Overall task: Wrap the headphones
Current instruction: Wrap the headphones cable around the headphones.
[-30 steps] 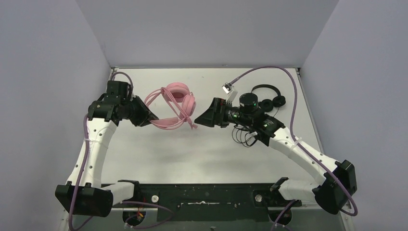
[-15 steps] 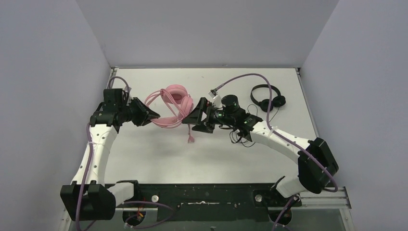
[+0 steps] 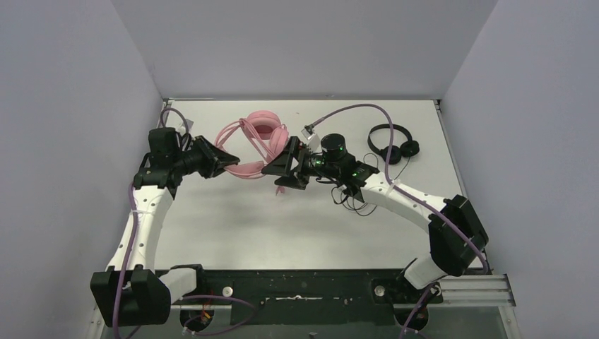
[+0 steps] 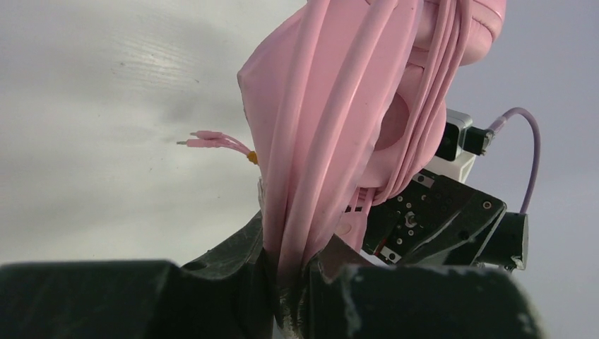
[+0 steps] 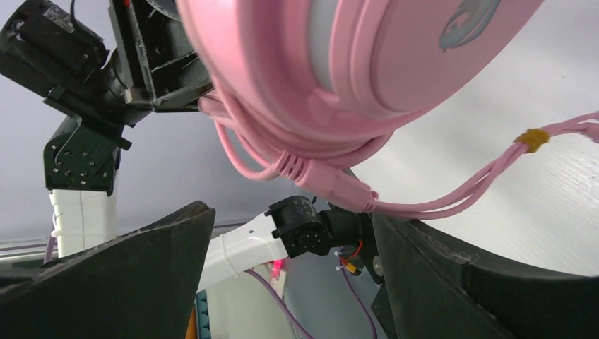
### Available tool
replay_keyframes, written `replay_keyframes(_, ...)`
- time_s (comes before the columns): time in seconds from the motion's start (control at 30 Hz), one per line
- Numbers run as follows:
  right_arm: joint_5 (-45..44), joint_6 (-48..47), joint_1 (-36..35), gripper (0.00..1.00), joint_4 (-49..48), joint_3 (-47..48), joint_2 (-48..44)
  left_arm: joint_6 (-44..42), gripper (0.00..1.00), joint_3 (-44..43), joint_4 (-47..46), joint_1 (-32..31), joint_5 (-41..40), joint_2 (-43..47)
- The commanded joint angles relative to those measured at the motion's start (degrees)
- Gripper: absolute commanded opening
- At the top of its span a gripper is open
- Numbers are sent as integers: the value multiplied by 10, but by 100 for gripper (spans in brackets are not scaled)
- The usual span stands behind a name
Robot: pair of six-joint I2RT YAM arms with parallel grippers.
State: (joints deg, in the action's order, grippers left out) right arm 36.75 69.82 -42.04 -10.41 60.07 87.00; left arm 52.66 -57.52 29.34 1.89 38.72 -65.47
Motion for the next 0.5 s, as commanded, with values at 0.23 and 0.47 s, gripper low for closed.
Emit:
replay_keyframes(0.23, 21, -38, 1, 95, -52, 43, 4, 19, 0, 0, -121, 3, 116, 23)
replay_keyframes(0.47, 8, -29, 1, 99, -44, 30, -18, 45, 0, 21, -160, 3, 112, 33)
